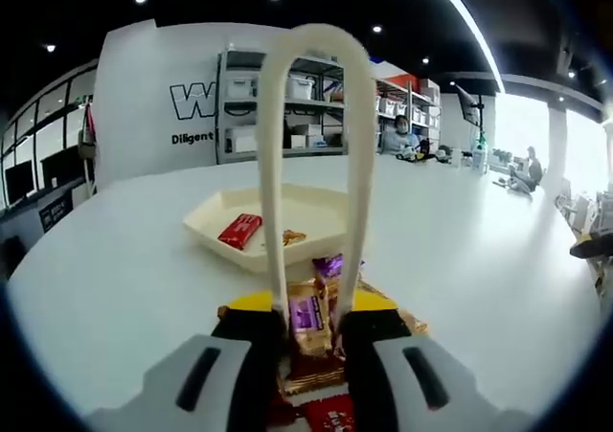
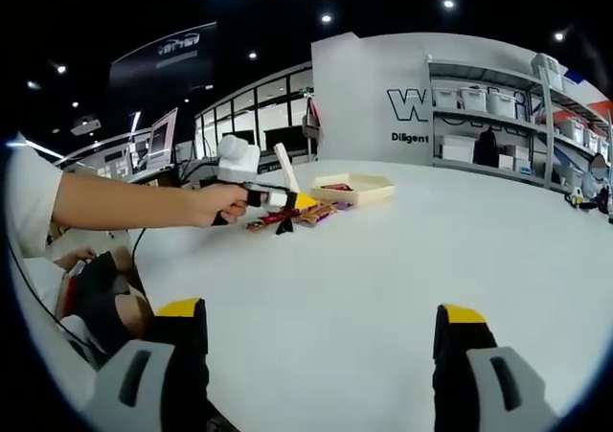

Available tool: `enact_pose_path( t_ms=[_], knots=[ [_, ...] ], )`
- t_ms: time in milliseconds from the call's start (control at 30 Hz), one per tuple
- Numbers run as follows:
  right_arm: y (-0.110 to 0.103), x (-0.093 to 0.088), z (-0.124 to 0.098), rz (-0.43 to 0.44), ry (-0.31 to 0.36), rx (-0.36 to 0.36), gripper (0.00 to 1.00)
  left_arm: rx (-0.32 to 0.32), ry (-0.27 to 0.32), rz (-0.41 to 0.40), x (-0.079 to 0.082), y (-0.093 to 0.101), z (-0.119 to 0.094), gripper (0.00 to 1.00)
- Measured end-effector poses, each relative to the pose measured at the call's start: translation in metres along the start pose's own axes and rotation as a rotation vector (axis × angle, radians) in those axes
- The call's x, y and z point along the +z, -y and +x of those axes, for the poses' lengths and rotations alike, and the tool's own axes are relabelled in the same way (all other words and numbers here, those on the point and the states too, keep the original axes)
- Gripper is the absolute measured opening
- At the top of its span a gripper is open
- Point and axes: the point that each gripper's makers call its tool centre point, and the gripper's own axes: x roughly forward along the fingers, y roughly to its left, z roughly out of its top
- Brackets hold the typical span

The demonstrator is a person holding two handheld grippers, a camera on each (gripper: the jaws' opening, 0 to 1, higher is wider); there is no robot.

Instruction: Place the target food into the container with the food tongs after gripping and lifting it, then release it inside without dropping or visibly crushing the food.

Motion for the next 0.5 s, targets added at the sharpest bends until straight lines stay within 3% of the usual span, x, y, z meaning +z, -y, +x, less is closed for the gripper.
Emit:
enact_pose_path(
  t_ms=[267, 400, 500],
  knots=[
    [-0.001, -0.001, 0.001, -0.003, -0.002, 0.002, 0.97, -0.024, -0.001, -0.020, 0.000, -0.002, -0.007, 0.21],
    [-0.001, 0.000, 0.000, 0.001, 0.003, 0.000, 0.97, -0.044, 0.008, -0.013, 0.004, 0.000, -0.010, 0.21],
    [-0.002, 0.002, 0.000, 0.002, 0.006, 0.001, 0.97, -0.056, 0.042, -0.053, 0.015, 0.001, -0.014, 0.21]
  ],
)
